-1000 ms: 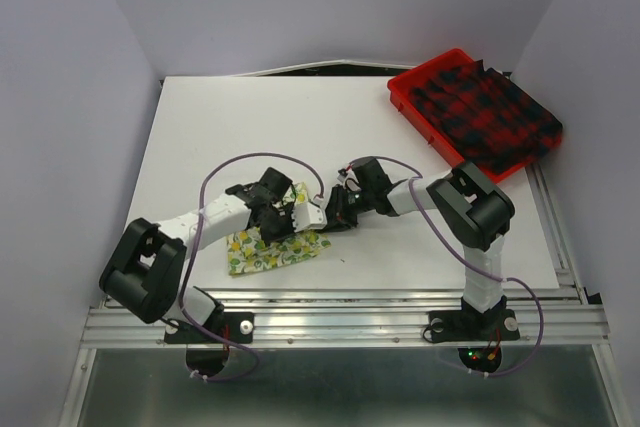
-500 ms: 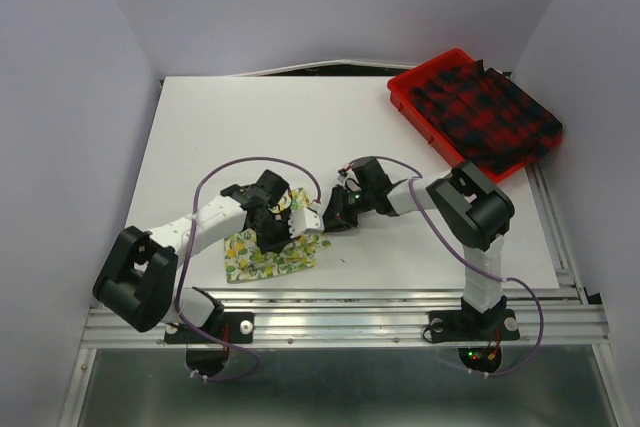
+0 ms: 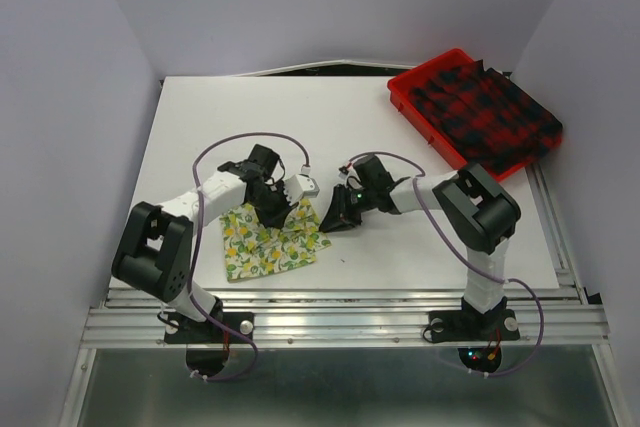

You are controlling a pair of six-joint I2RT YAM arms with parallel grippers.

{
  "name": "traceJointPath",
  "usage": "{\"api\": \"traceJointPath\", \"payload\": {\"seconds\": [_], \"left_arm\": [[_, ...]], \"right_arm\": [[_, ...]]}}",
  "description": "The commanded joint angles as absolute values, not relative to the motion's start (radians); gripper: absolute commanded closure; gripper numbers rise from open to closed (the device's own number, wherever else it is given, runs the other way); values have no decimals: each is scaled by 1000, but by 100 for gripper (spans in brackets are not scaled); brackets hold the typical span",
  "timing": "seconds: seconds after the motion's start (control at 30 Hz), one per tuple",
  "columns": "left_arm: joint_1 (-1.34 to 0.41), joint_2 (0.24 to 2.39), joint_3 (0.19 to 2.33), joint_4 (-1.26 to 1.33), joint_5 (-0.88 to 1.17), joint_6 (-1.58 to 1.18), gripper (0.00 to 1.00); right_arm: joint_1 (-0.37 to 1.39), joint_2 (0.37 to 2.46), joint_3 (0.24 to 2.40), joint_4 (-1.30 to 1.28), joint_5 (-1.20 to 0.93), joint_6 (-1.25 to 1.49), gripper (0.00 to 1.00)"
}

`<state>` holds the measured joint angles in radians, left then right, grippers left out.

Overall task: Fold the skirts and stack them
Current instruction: Fold the skirt

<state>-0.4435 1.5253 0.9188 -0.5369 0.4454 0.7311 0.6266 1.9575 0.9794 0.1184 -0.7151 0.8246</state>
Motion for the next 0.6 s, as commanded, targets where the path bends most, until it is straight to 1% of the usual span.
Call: {"api": "traceJointPath", "payload": {"seconds": [0.0,0.1,0.23,0.47,0.57], "left_arm": [[-434,1532,963,-542,480,727,100],[-433,1532,950,-531,479,726,100],[-426,1546,943,-520,480,718,100],[-402,1562,965,-537,494,722,100],[-393,1563,973,-540,499,724,100]], "right_arm": [[621,1905,992,68,-746,766,76],[646,1878,996,52,-729,761,75],[676,1902,1006,66,-741,773,75],[718,1936,1020,75,-744,781,68],[718,1945,1026,84,-744,799,67]]}}
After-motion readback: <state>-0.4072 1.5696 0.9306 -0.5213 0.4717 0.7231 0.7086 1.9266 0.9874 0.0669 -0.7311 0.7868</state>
